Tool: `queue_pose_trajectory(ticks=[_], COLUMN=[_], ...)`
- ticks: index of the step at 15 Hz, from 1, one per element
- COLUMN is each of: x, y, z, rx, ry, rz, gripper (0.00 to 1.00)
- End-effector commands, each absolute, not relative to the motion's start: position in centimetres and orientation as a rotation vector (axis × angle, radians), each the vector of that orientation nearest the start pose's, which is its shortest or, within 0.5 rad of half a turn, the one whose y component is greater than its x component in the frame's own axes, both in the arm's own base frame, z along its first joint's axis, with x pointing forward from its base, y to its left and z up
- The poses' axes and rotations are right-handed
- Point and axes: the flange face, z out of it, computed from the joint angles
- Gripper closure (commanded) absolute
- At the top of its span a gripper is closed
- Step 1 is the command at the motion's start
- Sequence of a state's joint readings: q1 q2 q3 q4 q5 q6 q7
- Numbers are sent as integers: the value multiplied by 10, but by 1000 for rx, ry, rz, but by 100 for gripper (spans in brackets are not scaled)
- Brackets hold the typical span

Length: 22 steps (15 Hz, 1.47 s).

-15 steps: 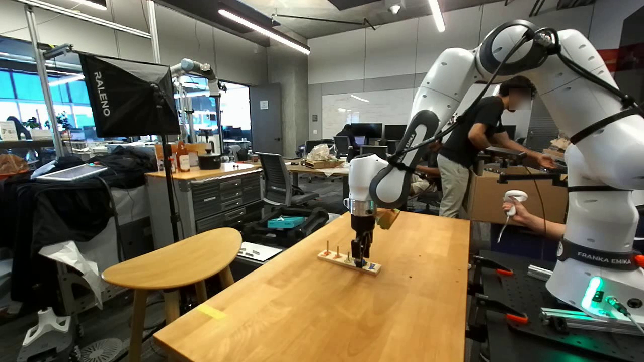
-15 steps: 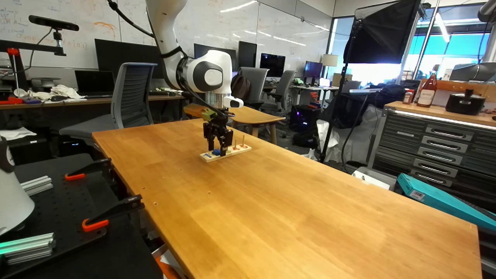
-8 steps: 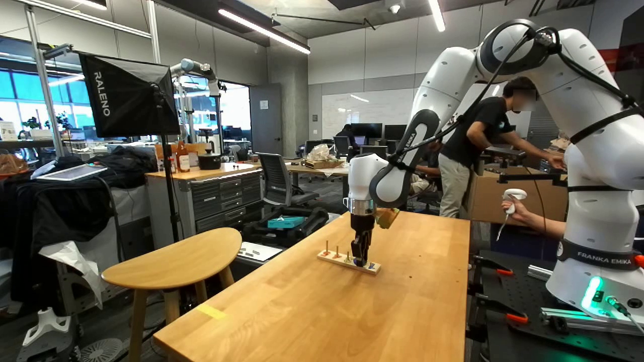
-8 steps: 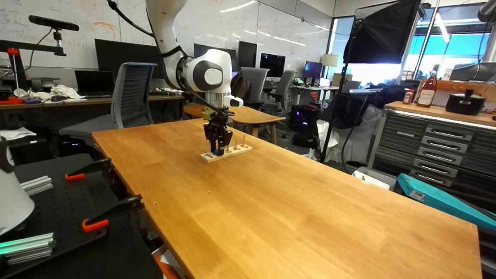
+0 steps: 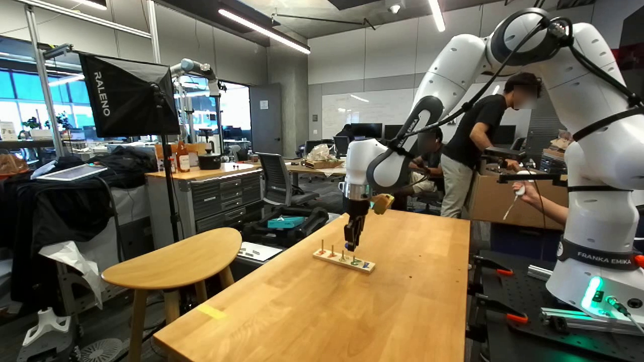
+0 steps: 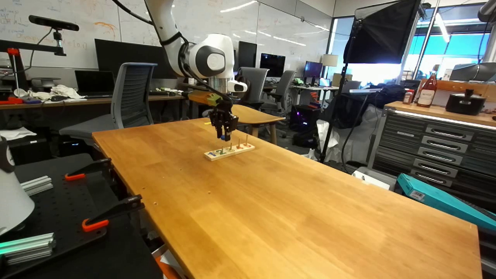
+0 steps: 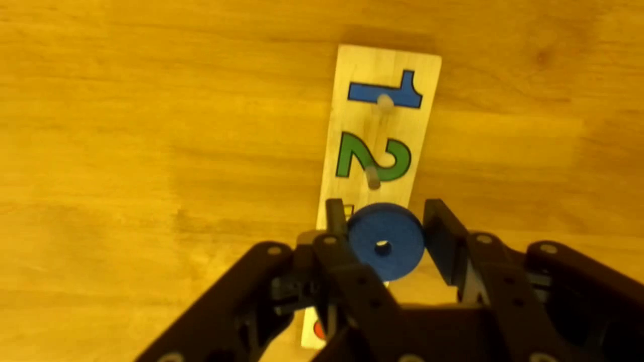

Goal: Remove the blue ring from the wooden stand

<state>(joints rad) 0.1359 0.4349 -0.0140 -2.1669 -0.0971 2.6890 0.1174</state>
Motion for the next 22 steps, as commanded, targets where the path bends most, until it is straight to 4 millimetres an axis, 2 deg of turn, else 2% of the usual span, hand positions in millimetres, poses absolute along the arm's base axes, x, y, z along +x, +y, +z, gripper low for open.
queue_pose_trajectory(ticks=[1, 3, 4, 8, 12, 16, 17, 18, 20, 22], x=[572, 572, 578, 573, 561, 553, 554, 554, 557, 558], y=[54, 30, 12, -35, -50, -51, -48, -44, -32, -19], z=[246, 247, 247, 217, 185, 165, 165, 170, 192, 224], rx=[-3191, -3211, -3225, -3278, -3312, -3308, -3305, -3300, -3293, -3287], ry=[-128, -64, -37, 39, 37, 17, 4, -10, -89, -172], rz=[-212, -188, -182, -115, -29, 12, 10, 0, -30, -69], gripper=[82, 82, 82, 82, 82, 82, 32, 31, 18, 2])
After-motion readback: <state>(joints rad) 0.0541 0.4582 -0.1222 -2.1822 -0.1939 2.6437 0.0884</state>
